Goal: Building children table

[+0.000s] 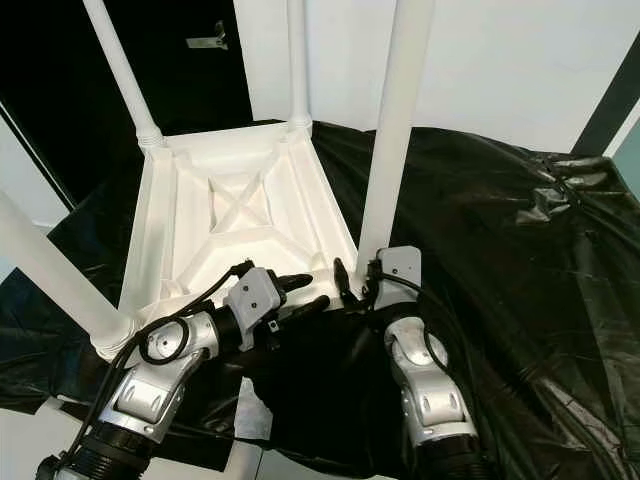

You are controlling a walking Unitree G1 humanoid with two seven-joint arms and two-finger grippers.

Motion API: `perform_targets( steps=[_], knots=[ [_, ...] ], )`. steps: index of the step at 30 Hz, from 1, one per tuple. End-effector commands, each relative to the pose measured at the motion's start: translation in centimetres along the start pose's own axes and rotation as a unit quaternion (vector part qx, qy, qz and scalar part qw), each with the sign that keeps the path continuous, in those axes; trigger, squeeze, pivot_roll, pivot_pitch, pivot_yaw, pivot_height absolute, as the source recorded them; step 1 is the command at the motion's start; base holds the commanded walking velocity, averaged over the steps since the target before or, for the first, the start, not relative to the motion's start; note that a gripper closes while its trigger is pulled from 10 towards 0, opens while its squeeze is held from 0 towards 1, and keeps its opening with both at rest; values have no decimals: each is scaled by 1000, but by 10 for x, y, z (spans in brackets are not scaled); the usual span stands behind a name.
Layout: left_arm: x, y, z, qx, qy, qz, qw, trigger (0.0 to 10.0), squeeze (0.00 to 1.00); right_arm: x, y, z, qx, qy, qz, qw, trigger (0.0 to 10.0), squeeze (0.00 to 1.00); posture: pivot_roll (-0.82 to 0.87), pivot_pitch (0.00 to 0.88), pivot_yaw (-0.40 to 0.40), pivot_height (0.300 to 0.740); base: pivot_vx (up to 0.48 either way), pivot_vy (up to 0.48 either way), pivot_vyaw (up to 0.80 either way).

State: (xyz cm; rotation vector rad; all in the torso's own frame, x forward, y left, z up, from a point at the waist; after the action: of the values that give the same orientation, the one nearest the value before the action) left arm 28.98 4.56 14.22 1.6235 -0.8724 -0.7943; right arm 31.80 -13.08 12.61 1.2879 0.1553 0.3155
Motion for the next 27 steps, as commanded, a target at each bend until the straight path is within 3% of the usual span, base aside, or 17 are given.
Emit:
perform_targets(
  steps=[1,4,9,12,13,14,15,16,27],
  knots=[
    [0,1,-10,-2,43,8,999,10000,0,1,-2,5,1,38,5,999,10000,0,-36,0,1,740,0,0,0],
    [0,1,-10,-2,42,7,999,10000,0,2,-2,6,0,50,5,999,10000,0,-36,0,1,740,0,0,0],
    [0,1,-6,-17,18,5,1000,10000,0,19,2,11,-30,126,12,991,10000,0,-31,0,4,740,0,0,0],
    [0,1,-6,-17,18,5,1000,10000,0,19,2,11,-30,126,12,991,10000,0,-31,0,4,740,0,0,0],
    [0,2,-5,-20,14,6,1000,10000,0,26,5,6,-40,167,16,985,3529,0,-20,0,0,740,0,0,0],
    [0,2,-5,-20,14,6,1000,10000,0,26,5,6,-40,167,16,985,3529,0,-20,0,0,740,0,0,0],
    [0,3,-5,-21,13,6,1000,10000,0,29,7,2,-46,187,17,981,2392,0,-14,0,-3,740,0,0,0],
    [0,3,-5,-22,13,6,1000,10000,0,30,8,0,-51,203,18,978,0,0,-12,0,-5,740,0,0,0],
    [-2,2,-4,-22,19,5,1000,10000,0,26,-1,-1,-45,227,3,973,0,0,1,0,-18,740,0,0,0]
  ],
)
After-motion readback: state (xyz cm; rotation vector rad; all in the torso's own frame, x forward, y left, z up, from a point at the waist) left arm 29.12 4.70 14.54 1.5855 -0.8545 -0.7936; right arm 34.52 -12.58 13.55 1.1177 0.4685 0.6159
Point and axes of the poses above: a point about 5 cm out from each wrist's last joint towards the gripper, its own x axis pointing out of the wrist towards the gripper, its own y axis along the axis of the wrist's last joint, z = x × y, the point moved 3 cm from there along x, pointing out of the wrist towards the gripper, and after that the axes turned 10 degrees about -x, right-handed, at the moved point
